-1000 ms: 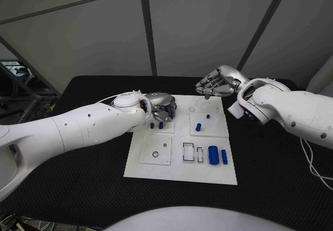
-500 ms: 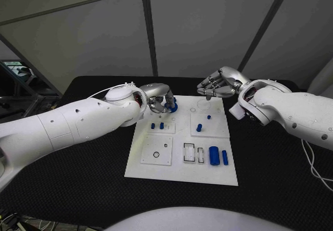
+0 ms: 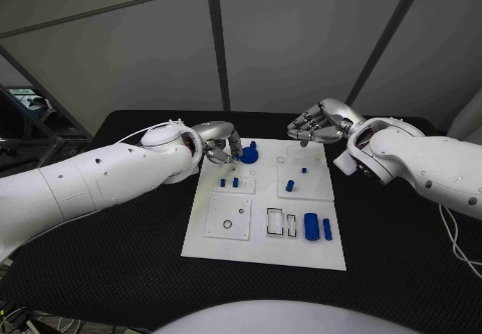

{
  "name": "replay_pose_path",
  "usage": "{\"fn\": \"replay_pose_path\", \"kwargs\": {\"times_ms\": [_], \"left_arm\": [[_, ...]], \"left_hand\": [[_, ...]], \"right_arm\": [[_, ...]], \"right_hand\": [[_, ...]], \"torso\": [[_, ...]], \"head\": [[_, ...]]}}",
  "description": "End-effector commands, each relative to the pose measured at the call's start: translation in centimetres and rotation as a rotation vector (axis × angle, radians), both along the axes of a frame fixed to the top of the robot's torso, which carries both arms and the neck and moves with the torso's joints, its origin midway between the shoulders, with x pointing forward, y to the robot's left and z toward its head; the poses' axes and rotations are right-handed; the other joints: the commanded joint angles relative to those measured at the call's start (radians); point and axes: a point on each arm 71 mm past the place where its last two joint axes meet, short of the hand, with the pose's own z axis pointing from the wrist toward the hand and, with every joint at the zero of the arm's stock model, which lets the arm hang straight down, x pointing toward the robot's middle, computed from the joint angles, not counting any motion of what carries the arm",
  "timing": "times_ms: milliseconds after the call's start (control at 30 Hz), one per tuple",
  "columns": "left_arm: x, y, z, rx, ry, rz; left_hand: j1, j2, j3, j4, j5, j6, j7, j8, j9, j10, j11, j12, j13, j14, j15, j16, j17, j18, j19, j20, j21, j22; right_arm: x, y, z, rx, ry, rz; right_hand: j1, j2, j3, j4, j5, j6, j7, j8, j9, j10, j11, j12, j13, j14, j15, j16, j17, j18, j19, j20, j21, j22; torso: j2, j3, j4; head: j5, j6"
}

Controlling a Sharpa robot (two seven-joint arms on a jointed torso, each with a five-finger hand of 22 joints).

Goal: Assemble the parts on the task board

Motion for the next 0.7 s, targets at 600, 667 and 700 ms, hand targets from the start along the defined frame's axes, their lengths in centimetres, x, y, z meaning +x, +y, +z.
{"fn": "replay_pose_path", "kwargs": {"times_ms": [600,667,700], "left_arm": [[-0.3,0.7,-1.9,0.013,0.088,0.027],[-0.3,0.7,-1.9,0.015,0.091,0.027],[-0.3,0.7,-2.0,0.015,0.092,0.027]], "left_hand": [[-0.016,-0.003,0.003,-0.003,0.002,0.009,-0.001,-0.004,-0.001,0.010,-0.002,-0.005,0.002,0.004,-0.003,0.006,-0.003,-0.002,0.004,0.001,0.002,0.050],[-0.016,-0.003,0.003,-0.003,0.002,0.009,-0.001,-0.004,-0.001,0.010,-0.002,-0.005,0.002,0.004,-0.003,0.006,-0.003,-0.002,0.004,0.001,0.002,0.050],[-0.016,-0.003,0.003,-0.003,0.002,0.009,-0.001,-0.004,-0.001,0.010,-0.002,-0.005,0.002,0.004,-0.003,0.006,-0.003,-0.002,0.004,0.001,0.002,0.050]], "right_arm": [[0.0,-0.1,0.2,0.002,-0.010,0.003],[0.0,-0.1,0.2,0.002,-0.010,0.003],[0.0,-0.1,0.2,0.002,-0.010,0.003]], "right_hand": [[0.008,-0.001,0.007,0.001,0.004,-0.006,0.001,-0.001,0.001,-0.005,0.003,-0.004,-0.001,-0.003,0.004,-0.003,0.000,0.011,0.008,0.001,-0.005,-0.002],[0.008,-0.001,0.007,0.001,0.004,-0.006,0.001,-0.001,0.001,-0.005,0.003,-0.004,-0.001,-0.003,0.004,-0.003,0.000,0.011,0.008,0.001,-0.005,-0.002],[0.008,-0.001,0.007,0.001,0.004,-0.006,0.001,-0.001,0.001,-0.005,0.003,-0.004,-0.001,-0.003,0.004,-0.003,0.000,0.011,0.008,0.001,-0.005,-0.002]], "torso": [[0.001,-0.0001,-0.0010],[0.001,-0.0003,-0.0007],[0.001,-0.0006,-0.0007]], "head": [[0.002,0.003],[0.002,0.003],[0.003,0.003]]}}
